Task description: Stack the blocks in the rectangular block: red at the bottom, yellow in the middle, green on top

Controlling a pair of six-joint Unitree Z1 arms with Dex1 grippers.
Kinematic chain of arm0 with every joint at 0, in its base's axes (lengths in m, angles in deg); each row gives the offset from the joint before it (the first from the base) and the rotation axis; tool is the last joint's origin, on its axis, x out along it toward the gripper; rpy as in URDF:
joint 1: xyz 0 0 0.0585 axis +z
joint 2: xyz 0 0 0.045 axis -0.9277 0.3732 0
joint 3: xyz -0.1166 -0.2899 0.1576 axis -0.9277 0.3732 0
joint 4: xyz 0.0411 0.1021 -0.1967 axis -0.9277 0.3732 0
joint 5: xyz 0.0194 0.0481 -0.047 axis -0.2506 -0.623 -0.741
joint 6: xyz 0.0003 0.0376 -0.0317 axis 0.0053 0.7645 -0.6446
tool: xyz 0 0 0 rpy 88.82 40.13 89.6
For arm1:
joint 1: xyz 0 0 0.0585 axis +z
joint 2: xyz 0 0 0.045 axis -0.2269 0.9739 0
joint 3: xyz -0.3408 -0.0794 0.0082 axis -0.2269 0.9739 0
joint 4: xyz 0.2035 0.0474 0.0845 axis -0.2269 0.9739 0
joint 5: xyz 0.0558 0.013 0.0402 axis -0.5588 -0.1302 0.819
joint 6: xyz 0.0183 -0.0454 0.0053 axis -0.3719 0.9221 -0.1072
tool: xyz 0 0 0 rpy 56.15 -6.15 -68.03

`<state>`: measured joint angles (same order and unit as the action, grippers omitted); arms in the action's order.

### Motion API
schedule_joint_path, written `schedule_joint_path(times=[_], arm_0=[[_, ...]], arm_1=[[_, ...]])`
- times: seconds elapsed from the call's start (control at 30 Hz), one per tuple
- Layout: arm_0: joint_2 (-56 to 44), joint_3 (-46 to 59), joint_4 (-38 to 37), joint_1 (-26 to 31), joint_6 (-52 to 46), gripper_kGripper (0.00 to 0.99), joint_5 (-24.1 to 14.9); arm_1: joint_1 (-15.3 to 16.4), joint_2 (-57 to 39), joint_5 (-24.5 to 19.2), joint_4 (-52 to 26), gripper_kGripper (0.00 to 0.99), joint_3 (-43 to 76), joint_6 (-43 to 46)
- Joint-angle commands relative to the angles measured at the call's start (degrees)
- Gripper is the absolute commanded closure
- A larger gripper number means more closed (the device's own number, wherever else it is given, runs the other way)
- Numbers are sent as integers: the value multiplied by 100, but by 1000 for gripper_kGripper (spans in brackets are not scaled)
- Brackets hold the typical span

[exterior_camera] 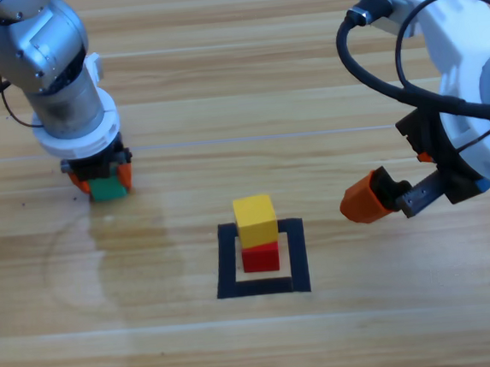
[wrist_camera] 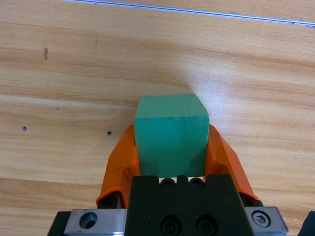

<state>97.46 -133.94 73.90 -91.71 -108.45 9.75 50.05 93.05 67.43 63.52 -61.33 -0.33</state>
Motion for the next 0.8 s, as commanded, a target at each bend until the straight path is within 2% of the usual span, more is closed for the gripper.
schedule_joint_path(times=[0.03, 0.1, 0.2, 0.3, 0.43, 0.53, 0.8], arm_0=[[-11, 62, 39, 16, 58, 909, -199], [-257, -122, 241, -212, 49, 912, -313], [-661, -843, 936, -652, 154, 918, -428], [-1022, -1968, 1867, -1285, 330, 956, -472], [-951, -3330, 2834, -2032, 418, 958, -454], [-925, -3559, 3028, -2577, 286, 956, -410], [-644, -3532, 3168, -3060, -408, 956, -313]], arm_1=[[-15, -104, -41, -88, 1, 200, 6], [-15, -113, -41, -88, 1, 209, 6], [-15, -122, -41, -88, 1, 200, 6], [-15, -140, -59, -88, 1, 218, 6], [-15, -271, -103, -79, 1, 244, 6], [-15, -307, -94, -79, 1, 253, -2], [-15, -342, -85, -70, 1, 279, 15]])
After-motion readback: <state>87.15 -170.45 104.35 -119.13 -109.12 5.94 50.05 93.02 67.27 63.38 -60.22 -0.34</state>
